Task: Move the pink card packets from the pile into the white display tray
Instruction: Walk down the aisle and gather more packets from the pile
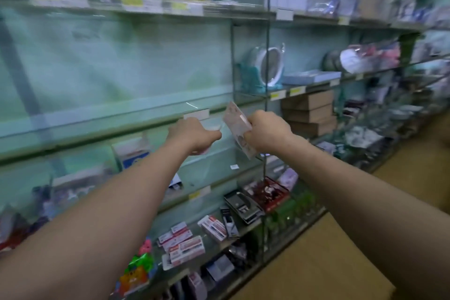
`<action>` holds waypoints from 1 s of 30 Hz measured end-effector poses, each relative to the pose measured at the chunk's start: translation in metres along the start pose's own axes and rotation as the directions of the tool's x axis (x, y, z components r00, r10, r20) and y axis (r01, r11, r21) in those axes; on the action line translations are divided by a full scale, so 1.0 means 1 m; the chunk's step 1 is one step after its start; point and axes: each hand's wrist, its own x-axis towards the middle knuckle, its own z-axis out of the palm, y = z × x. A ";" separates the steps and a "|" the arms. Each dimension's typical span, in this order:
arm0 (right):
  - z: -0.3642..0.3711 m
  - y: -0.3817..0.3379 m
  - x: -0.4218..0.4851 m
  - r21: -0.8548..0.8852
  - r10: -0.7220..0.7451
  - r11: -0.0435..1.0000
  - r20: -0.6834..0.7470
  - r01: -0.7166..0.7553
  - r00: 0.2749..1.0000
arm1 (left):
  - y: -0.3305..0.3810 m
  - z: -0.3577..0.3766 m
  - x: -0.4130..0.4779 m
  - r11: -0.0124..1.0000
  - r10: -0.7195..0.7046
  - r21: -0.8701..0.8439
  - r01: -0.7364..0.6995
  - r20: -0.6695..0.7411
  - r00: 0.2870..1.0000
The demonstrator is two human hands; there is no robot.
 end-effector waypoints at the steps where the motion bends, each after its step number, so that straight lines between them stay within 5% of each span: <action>1: 0.001 0.012 -0.006 -0.009 0.030 0.999 0.003 -0.030 1.000 | 0.009 0.010 -0.002 1.000 0.002 -0.016 -0.002 0.015 1.000; 18: 0.010 0.165 -0.081 -0.093 0.456 0.890 0.146 -0.447 0.878 | 0.124 0.126 -0.042 0.991 0.118 -0.085 -0.098 0.270 0.955; 30: 0.022 0.267 -0.054 -0.087 0.586 0.811 0.132 -0.579 0.800 | 0.206 0.206 -0.003 0.982 0.167 -0.152 -0.116 0.382 0.909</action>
